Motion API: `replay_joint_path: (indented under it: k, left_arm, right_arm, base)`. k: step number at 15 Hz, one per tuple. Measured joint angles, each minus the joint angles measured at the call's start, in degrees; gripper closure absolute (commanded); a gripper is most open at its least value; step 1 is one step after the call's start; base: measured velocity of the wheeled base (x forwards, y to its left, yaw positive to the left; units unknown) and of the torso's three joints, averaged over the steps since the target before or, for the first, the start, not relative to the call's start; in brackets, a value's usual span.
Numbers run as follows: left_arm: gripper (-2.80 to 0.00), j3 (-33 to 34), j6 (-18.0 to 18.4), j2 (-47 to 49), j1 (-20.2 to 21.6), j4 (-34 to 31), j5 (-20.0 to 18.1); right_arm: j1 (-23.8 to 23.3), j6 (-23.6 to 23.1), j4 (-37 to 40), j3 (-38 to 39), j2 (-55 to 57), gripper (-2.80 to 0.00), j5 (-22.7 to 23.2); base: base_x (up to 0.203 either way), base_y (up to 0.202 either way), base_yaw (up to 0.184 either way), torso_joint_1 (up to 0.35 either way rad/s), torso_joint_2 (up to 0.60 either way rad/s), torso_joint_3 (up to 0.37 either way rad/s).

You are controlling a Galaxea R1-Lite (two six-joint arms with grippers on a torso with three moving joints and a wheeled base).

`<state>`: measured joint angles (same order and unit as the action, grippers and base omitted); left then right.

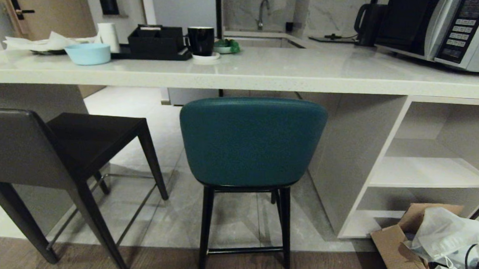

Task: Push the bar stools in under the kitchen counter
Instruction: Pull the blue chair out from under the dining table

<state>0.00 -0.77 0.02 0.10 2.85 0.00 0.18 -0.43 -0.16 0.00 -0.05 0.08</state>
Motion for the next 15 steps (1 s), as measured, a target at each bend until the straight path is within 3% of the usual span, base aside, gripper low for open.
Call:
replay_joint_path:
  k: [15]
  left_arm:
    - [0.0,0.0,0.02,0.0,-0.05,0.01,0.0]
  right_arm:
    - [-0.02,0.02,0.0,0.0,0.0,0.0,-0.02]
  base:
    - [0.195,0.0,0.001,0.003,0.0,0.003]
